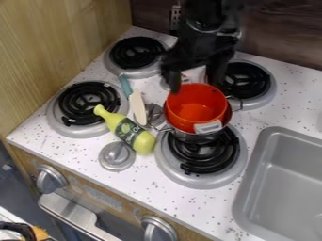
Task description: Move the orange pot into the silver pot on the bottom right burner
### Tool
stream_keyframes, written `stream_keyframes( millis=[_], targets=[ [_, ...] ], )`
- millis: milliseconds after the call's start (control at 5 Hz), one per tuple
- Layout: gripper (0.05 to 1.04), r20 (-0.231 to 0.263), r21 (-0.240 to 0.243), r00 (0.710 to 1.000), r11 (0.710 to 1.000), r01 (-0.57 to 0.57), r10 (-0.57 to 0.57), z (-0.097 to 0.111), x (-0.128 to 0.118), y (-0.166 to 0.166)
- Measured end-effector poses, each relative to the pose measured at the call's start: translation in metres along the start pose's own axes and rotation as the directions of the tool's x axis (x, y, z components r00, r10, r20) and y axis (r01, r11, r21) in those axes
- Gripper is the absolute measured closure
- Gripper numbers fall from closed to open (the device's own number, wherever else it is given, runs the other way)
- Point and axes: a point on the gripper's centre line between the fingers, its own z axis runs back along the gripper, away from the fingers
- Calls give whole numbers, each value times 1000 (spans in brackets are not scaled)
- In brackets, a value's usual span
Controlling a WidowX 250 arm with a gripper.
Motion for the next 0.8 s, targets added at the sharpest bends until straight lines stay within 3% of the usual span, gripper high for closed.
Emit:
stream_keyframes(
  millis=[200,400,600,800],
  targets=[
    [83,48,-35,971,972,234,-232,-7,14,15],
    [83,55,-36,894,894,447,-445,-7,32,28],
    [84,46,-19,816,816,578,-577,-3,46,35],
    [84,28,-17,772,771,636,-636,-5,51,32]
  ],
)
